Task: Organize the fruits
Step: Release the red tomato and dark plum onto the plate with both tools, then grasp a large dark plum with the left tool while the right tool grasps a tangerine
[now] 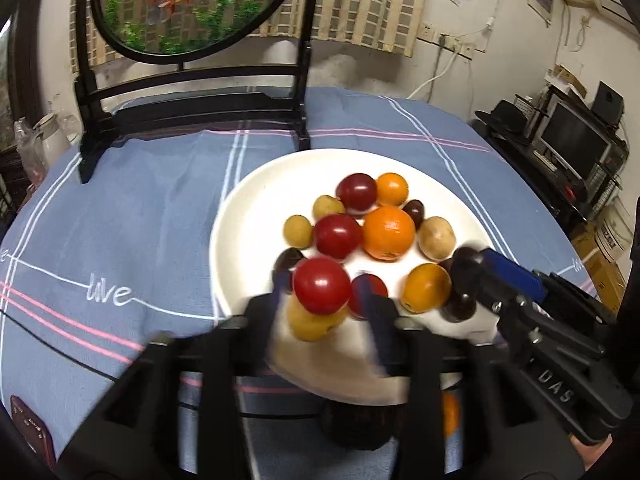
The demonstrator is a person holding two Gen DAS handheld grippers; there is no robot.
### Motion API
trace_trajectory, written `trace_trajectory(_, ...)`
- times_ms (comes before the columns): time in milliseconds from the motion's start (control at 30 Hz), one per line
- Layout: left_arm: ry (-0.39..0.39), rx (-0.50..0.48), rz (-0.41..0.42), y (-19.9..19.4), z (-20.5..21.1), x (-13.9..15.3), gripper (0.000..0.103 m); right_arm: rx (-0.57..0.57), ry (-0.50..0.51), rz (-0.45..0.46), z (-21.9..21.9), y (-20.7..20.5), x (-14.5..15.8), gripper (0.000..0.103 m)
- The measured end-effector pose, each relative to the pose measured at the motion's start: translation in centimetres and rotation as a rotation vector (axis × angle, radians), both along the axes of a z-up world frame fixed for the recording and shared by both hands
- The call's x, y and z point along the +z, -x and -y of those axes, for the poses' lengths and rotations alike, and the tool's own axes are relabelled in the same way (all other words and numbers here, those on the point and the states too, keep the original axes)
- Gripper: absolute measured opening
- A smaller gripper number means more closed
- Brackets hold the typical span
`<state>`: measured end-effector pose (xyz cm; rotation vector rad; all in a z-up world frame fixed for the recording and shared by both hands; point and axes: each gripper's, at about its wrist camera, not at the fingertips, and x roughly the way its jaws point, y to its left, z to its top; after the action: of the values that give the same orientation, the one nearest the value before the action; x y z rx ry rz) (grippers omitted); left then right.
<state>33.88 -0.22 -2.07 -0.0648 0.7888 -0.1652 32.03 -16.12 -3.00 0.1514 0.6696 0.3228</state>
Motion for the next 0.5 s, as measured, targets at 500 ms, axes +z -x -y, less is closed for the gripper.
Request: trace_trajectory(500,-0.045,0.135,0.010,7.0,-4.3,0.2,0.092,0.204,0.103,-0.084,-2.7,8.0,-0.4,0.042)
